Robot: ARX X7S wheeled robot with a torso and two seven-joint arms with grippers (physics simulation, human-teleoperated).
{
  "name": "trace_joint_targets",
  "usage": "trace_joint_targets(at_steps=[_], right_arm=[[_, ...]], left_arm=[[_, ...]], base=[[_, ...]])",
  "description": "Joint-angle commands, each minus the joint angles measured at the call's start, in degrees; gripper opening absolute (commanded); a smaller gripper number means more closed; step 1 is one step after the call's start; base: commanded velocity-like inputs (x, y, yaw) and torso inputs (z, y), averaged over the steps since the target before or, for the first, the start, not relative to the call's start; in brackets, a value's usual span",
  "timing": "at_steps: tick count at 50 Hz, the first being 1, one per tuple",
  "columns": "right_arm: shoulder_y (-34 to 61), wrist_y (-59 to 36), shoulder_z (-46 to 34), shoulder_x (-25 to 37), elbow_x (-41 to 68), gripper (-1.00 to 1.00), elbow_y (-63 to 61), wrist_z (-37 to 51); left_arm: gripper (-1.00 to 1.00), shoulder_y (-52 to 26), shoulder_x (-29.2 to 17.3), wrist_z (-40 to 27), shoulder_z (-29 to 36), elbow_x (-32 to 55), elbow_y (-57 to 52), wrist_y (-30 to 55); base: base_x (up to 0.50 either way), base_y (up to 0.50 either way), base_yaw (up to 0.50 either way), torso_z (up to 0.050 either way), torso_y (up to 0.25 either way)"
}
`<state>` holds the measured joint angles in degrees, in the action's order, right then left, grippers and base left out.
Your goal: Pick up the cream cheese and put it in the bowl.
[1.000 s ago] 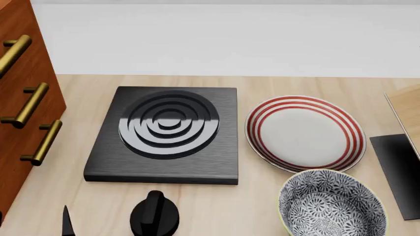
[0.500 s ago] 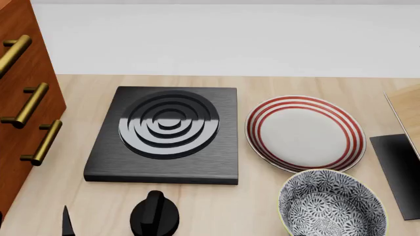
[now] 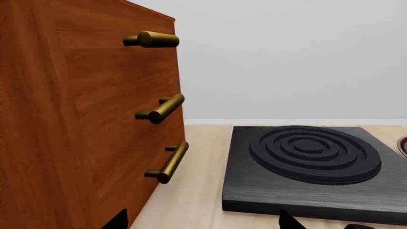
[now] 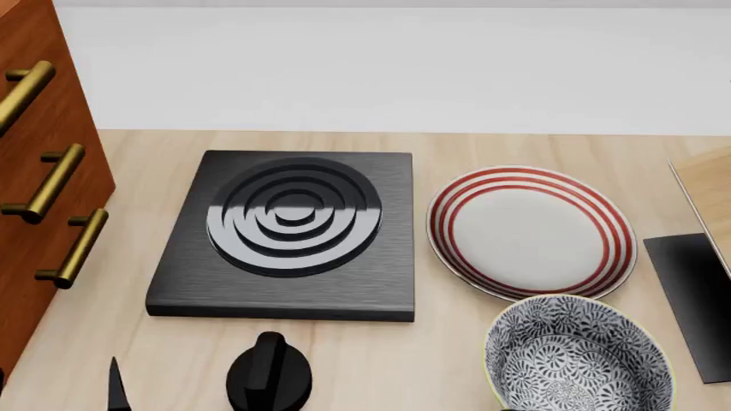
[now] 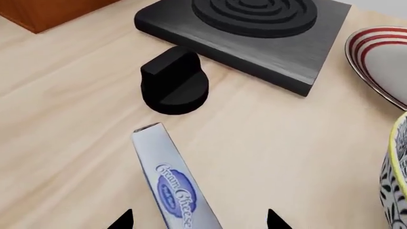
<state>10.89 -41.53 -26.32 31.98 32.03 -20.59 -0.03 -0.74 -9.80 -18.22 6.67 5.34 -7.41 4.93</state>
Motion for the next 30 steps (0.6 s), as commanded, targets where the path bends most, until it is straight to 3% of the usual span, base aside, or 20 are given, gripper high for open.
trace_joint_targets(at_steps=[1,30], right_arm=[[1.05,0.28,-0.56,-1.28,-1.13,1.0,4.08,-1.31],[2.19,3.96,-3.66,-4.34,-3.05,1.0,14.25,-4.56]], left_arm=[[1.0,0.18,-0.45,1.53,0.21,1.29,0.08,-0.95],[1.0,0.14,-1.22,0.78,0.91,2.16,0.83,-1.8]], base=[[0.0,0.0,0.0,0.0,0.0],[0.0,0.0,0.0,0.0,0.0]])
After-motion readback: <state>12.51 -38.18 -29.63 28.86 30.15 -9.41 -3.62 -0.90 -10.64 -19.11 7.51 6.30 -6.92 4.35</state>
